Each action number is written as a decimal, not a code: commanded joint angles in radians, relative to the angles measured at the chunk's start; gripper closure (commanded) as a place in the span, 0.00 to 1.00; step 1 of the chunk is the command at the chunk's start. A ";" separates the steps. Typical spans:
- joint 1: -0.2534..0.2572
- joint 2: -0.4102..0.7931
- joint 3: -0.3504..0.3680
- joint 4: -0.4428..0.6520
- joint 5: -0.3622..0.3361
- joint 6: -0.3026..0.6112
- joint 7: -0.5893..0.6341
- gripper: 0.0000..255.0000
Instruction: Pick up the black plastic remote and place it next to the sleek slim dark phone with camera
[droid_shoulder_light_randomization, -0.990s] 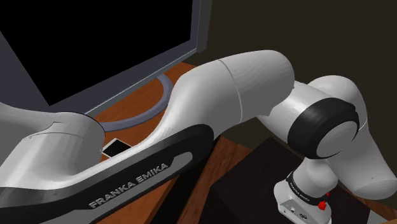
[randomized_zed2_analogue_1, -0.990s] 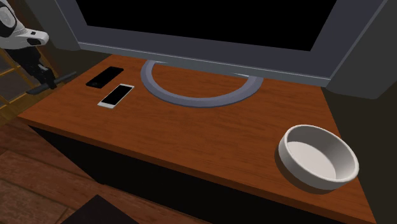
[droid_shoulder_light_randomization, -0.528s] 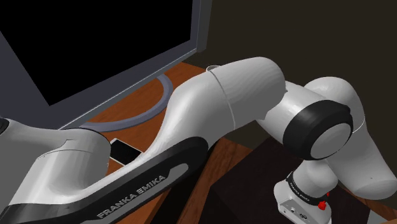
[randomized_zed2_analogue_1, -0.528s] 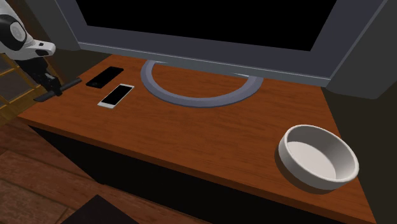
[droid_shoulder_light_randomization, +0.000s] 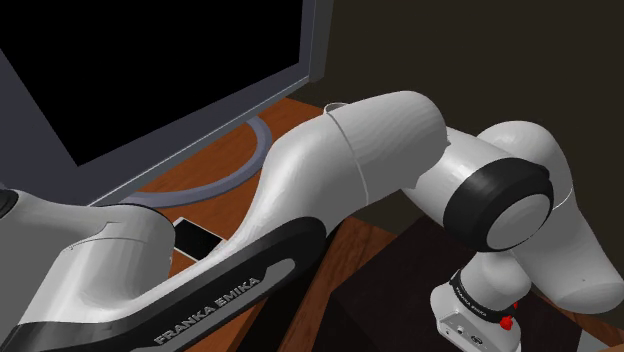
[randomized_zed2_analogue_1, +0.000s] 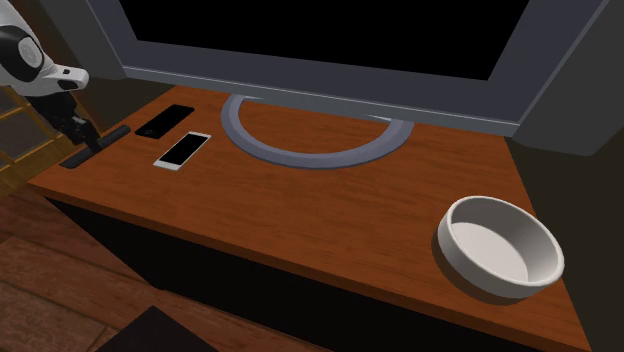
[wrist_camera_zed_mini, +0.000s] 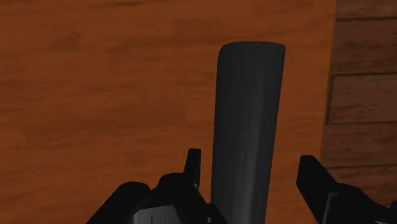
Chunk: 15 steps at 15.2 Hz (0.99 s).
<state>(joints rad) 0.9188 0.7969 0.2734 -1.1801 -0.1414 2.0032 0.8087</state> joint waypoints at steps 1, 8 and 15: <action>0.000 0.000 0.000 0.000 0.000 0.000 0.000 0.00; -0.003 -0.036 0.005 0.041 0.008 -0.076 -0.005 0.00; -0.003 -0.043 0.006 0.055 0.009 -0.097 -0.006 0.00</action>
<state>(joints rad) 0.9155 0.7538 0.2798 -1.1252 -0.1321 1.9064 0.8025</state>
